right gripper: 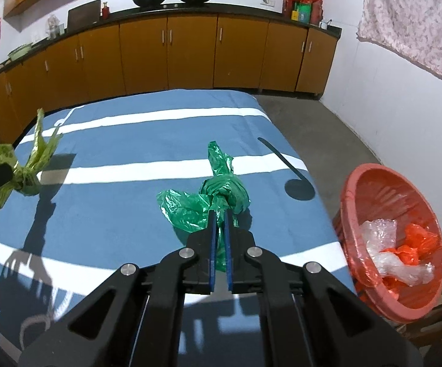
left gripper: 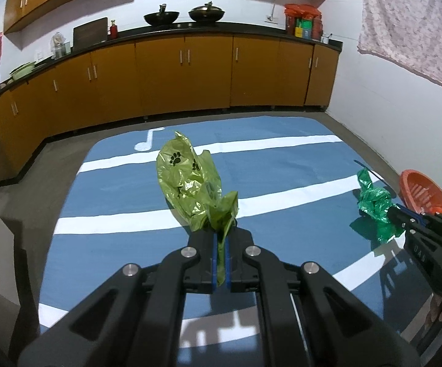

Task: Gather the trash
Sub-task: 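Carry the yellow-green and green bags over the orange basket with both tools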

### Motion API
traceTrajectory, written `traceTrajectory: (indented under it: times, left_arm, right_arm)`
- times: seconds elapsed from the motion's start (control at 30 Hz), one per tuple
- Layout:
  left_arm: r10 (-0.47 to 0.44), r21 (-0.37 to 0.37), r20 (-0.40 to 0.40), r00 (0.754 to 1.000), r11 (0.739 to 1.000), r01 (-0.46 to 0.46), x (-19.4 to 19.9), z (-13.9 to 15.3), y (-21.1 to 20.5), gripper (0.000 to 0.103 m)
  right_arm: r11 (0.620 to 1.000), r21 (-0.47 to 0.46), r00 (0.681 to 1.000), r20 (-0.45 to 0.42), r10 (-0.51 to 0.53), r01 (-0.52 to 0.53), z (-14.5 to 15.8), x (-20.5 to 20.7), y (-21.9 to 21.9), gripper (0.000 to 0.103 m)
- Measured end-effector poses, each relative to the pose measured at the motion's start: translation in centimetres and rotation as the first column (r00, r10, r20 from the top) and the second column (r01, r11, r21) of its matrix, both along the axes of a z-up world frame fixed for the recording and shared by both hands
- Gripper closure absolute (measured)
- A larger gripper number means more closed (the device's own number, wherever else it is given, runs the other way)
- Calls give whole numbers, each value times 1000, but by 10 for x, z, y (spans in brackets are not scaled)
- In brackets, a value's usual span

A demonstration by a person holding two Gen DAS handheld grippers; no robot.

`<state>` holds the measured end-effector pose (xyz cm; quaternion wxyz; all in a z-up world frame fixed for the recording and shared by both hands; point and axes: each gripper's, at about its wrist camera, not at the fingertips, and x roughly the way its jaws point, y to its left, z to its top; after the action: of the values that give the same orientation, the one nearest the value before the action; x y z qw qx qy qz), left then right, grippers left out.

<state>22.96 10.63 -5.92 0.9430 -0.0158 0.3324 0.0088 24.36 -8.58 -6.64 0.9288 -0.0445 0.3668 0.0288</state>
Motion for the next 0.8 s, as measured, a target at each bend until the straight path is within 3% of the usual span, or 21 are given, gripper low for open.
traceTrajectory:
  times: [0.4, 0.8]
  left_arm:
    - [-38, 10, 9, 999, 999, 38, -4, 5, -27, 98]
    - [-97, 7, 26, 995, 995, 97, -8, 15, -55, 98]
  right_arm:
    - [998, 65, 998, 64, -15, 11, 15, -16, -28, 99]
    - [997, 46, 988, 140, -62, 56, 38, -31, -59, 99]
